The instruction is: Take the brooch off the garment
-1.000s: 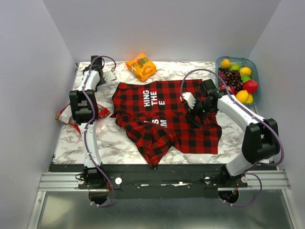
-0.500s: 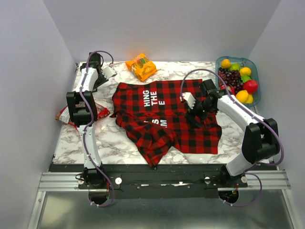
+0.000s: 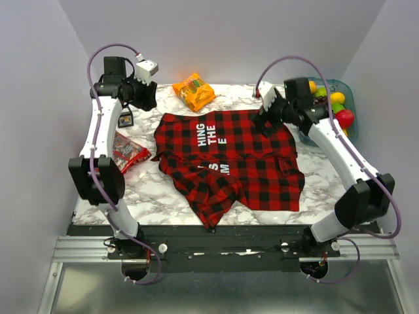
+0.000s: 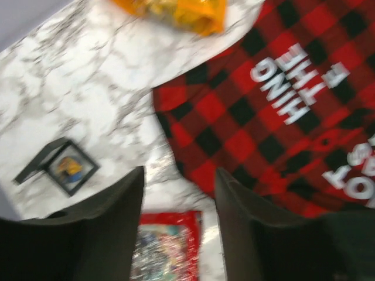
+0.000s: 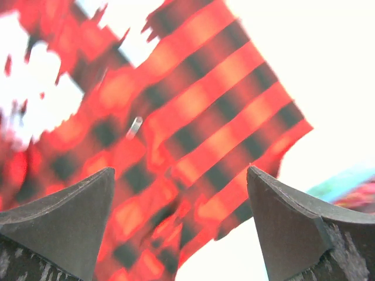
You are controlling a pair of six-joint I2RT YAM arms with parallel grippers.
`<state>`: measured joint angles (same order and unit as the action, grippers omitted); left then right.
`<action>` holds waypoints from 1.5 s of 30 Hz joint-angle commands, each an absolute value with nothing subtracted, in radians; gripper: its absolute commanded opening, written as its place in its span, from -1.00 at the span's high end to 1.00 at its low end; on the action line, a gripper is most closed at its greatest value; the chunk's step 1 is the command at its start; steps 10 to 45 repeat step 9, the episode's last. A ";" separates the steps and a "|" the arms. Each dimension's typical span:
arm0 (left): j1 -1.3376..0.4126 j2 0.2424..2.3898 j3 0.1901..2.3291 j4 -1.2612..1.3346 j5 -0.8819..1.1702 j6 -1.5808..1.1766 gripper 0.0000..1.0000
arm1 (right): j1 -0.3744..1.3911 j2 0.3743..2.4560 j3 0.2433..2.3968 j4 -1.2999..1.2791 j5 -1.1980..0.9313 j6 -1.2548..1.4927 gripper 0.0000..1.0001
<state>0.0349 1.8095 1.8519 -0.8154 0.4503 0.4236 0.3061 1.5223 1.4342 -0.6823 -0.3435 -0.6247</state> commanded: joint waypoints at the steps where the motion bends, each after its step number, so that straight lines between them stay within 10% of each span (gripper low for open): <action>1: 0.003 1.750 1.737 -0.666 0.695 0.091 -0.48 | 0.305 1.731 1.786 -0.616 -0.151 -0.204 -0.99; 2: -0.026 1.744 1.730 -0.666 0.695 0.094 -0.97 | 0.305 1.768 1.851 -0.647 -0.096 -0.158 -0.99; 45: -0.034 1.726 1.697 -0.675 0.580 0.081 -0.97 | 0.307 1.781 1.865 -0.581 -0.095 -0.132 -0.99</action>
